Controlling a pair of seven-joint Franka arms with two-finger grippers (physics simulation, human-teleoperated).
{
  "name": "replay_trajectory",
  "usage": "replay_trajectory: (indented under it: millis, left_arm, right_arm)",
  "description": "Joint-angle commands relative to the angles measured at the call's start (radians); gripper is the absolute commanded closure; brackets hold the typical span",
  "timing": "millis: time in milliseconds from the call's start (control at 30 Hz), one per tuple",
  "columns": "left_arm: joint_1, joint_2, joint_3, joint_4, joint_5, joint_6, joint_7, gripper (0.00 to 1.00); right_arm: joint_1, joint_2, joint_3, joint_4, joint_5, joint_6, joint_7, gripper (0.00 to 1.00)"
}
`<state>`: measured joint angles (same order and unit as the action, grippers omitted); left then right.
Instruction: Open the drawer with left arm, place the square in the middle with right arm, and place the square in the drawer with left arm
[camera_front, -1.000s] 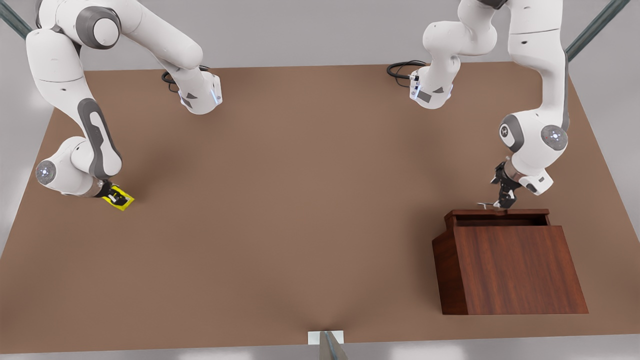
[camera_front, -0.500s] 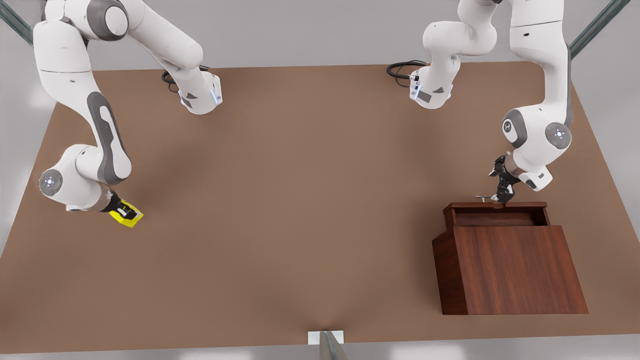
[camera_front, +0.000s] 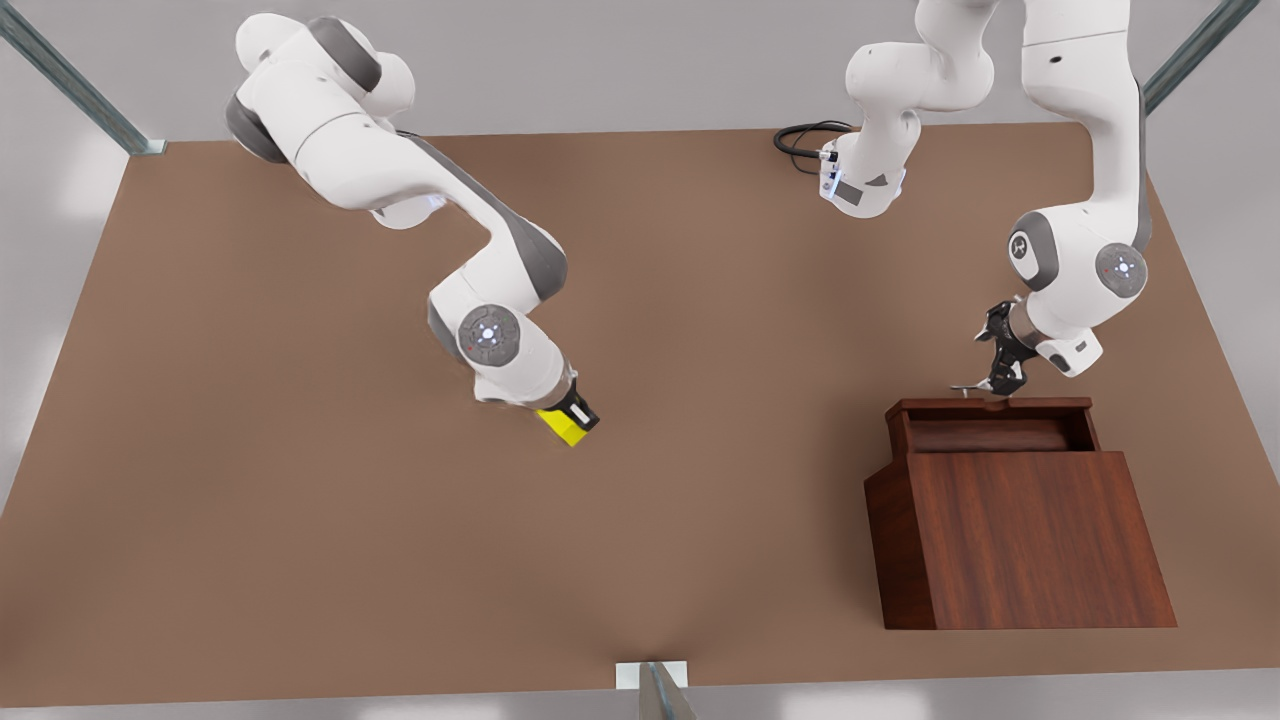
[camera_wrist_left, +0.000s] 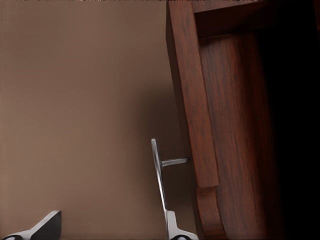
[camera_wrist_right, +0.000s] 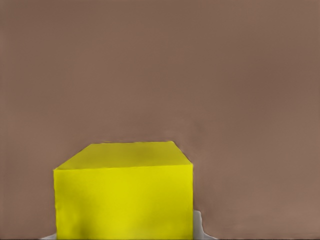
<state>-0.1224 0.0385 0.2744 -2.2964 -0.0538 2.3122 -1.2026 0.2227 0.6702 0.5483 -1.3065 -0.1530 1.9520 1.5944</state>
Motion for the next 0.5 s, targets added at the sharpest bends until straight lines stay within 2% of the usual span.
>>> replay_trajectory:
  millis: [0, 133, 300, 467]
  left_arm:
    - [0.001, 0.000, 0.000, 0.000, 0.002, 0.002, 0.000, 0.00]
    - [0.001, -0.005, 0.000, 0.003, 0.008, 0.050, 0.002, 0.00]
    - [0.001, 0.001, 0.000, 0.000, 0.008, 0.050, 0.002, 0.00]
    - [0.001, 0.015, 0.000, -0.009, 0.008, 0.050, 0.000, 0.00]
  right_arm:
    - [0.015, 0.012, -0.001, 0.018, -0.008, -0.007, 0.022, 0.45]
    - [0.274, 0.210, -0.074, 0.357, -0.034, -0.042, 0.113, 0.45]
    - [0.391, 0.253, -0.080, 0.368, -0.043, -0.070, -0.030, 0.45]
    - [0.409, 0.285, -0.080, 0.369, -0.042, -0.056, -0.022, 0.45]
